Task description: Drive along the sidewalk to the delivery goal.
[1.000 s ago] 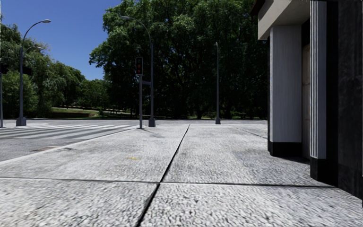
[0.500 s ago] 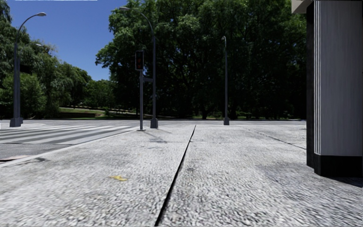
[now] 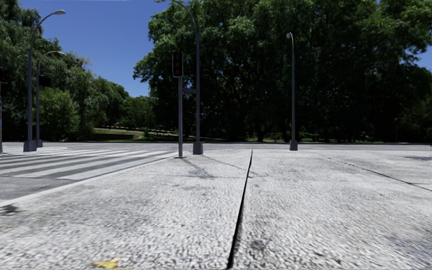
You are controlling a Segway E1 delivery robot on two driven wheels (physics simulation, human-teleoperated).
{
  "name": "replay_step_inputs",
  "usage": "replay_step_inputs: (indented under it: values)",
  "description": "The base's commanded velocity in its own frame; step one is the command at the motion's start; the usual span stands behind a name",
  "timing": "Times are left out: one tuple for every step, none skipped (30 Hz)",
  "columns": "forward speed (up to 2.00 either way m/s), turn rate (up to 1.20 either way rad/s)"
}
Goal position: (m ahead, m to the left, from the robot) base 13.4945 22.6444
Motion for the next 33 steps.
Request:
replay_step_inputs:
  values:
    - [2.00,0.31]
    - [2.00,0.35]
    - [2.00,0.35]
    - [2.00,0.36]
    - [2.00,0.37]
    - [2.00,0.37]
    - [2.00,0.37]
    - [2.00,0.37]
    - [2.00,0.37]
    - [2.00,0.37]
    - [2.00,0.37]
    - [2.00,0.37]
    - [2.00,0.37]
    - [2.00,0.37]
    - [2.00,0.37]
    - [2.00,0.37]
    - [2.00,0.37]
    - [2.00,0.37]
    - [2.00,0.38]
    - [2.00,0.38]
    - [2.00,0.38]
    - [2.00,0.38]
    - [2.00,0.38]
    - [2.00,0.38]
    - [2.00,0.38]
    - [2.00,0.38]
    - [2.00,0.38]
    - [2.00,0.38]
    - [2.00,0.38]
    - [2.00,0.38]
    - [2.00,0.38]
    - [2.00,0.38]
    - [2.00,0.51]
